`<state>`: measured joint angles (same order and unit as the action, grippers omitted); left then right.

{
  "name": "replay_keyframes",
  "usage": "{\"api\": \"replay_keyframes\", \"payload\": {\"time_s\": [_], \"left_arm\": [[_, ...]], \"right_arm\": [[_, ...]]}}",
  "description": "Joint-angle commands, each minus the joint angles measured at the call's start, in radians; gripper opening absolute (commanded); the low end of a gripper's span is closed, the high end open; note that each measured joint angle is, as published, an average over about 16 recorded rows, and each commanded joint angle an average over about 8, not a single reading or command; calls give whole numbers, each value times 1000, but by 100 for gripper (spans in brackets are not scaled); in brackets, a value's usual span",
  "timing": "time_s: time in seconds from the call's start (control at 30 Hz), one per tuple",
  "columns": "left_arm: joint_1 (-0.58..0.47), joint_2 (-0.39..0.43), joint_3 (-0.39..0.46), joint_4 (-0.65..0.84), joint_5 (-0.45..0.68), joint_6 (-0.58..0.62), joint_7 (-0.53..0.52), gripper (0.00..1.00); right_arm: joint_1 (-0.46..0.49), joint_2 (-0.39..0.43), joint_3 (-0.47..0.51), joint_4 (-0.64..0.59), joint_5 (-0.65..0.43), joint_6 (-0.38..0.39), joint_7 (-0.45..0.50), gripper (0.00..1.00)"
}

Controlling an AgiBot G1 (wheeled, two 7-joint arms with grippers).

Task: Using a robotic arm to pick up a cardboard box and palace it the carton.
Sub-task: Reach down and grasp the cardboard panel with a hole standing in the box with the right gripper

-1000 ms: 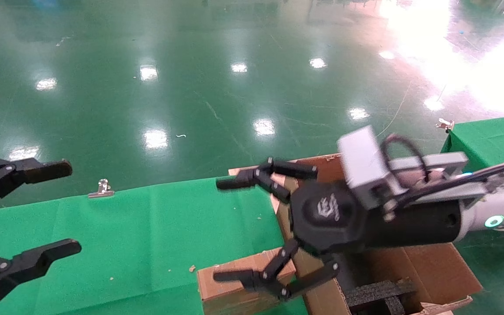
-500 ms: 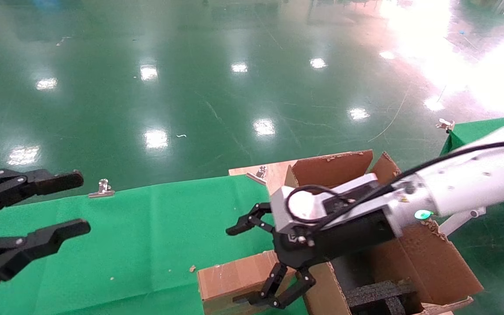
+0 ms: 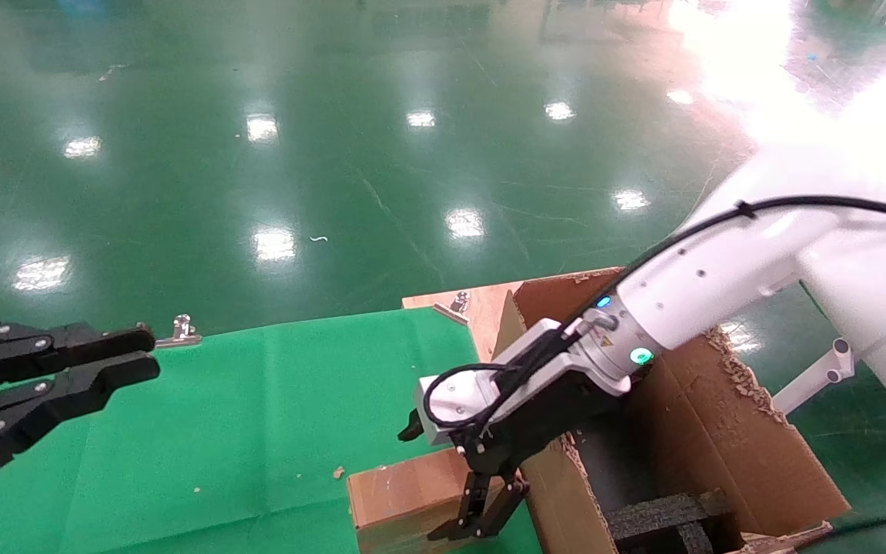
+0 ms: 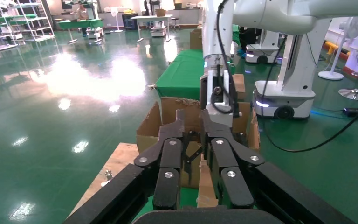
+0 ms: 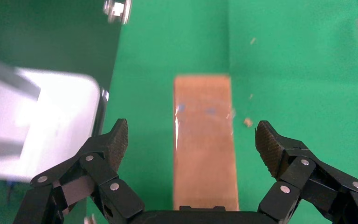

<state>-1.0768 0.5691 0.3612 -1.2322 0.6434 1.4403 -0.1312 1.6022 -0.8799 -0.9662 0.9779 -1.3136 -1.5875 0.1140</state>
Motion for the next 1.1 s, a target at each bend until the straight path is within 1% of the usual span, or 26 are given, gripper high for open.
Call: {"api": "replay_keyframes", "payload": {"time_s": [0.03,0.17,0.2,0.43,0.47,0.5,0.53,0.7,0.73,0.77,0.8,1.1], "left_arm": [[0,0,0,0,0,0,0,0],[0,0,0,0,0,0,0,1],[0,0,0,0,0,0,0,8],[0,0,0,0,0,0,0,95],[0,0,0,0,0,0,0,100],[0,0,0,0,0,0,0,100],[0,0,0,0,0,0,0,100],[0,0,0,0,0,0,0,100],[0,0,0,0,0,0,0,100],[0,0,0,0,0,0,0,100],[0,0,0,0,0,0,0,100],[0,0,0,0,0,0,0,100]], "right_arm": [[30,-25,-39,-24,-24,0,-10,100],[80,-66,-117,-71,-50,1,-37,100],[91,-75,-135,-81,-54,1,-44,100],[147,-127,-242,-137,-60,0,-96,100],[153,-133,-256,-144,-59,0,-103,99],[159,-139,-268,-150,-58,0,-109,93],[164,-144,-278,-154,-57,-1,-113,83],[178,-155,-305,-167,-54,-1,-123,20],[177,-155,-304,-166,-54,-1,-123,9],[176,-154,-302,-165,-54,-1,-122,3],[175,-153,-300,-164,-54,-1,-122,0],[168,-147,-286,-158,-53,-1,-117,0]]}}
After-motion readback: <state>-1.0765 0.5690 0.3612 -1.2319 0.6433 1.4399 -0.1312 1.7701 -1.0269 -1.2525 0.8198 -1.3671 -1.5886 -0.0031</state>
